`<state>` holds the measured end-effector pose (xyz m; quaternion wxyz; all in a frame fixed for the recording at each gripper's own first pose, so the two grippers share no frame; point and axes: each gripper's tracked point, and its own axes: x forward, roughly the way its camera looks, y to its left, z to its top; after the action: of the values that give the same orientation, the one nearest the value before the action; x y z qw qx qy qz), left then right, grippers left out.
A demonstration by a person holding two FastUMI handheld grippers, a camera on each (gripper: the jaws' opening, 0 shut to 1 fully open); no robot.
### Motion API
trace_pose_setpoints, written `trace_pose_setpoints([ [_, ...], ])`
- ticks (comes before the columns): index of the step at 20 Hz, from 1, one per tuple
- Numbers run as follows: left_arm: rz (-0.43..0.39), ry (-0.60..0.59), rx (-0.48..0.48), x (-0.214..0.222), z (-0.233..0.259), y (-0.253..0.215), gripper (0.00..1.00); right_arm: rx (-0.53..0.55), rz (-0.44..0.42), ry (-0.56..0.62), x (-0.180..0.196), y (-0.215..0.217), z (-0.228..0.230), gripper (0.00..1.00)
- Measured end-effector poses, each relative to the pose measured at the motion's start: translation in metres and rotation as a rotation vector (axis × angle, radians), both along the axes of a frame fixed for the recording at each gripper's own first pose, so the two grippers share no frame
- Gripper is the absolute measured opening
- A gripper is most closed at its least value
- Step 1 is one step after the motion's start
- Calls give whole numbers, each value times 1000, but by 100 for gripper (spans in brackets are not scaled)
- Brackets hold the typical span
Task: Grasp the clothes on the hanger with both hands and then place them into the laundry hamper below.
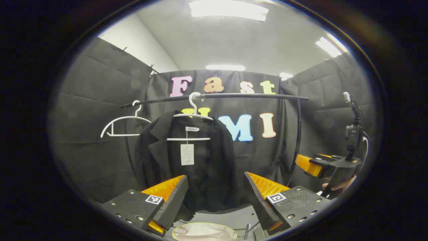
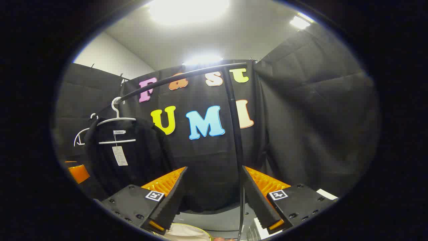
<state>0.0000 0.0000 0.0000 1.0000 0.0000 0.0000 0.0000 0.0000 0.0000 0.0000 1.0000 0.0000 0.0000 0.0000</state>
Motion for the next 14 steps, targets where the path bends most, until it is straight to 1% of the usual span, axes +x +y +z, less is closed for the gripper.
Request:
trace_pose_setpoints([
  [1, -1, 4, 0, 1, -2, 2, 99, 0, -7, 2, -2, 0, -1, 98],
  [5, -13, 27, 12, 10, -10, 9, 99, -16, -39, 5, -6, -4, -6, 98],
  [7, -29, 33, 3, 15, -14, 10, 99, -18, -61, 3, -11, -10, -7, 98],
  [10, -49, 44, -16, 16, -18, 13, 99, -21, -96, 3, -19, -16, -10, 98],
  [14, -65, 46, -8, 15, -18, 20, 99, -28, -123, 18, -29, -17, -20, 98],
])
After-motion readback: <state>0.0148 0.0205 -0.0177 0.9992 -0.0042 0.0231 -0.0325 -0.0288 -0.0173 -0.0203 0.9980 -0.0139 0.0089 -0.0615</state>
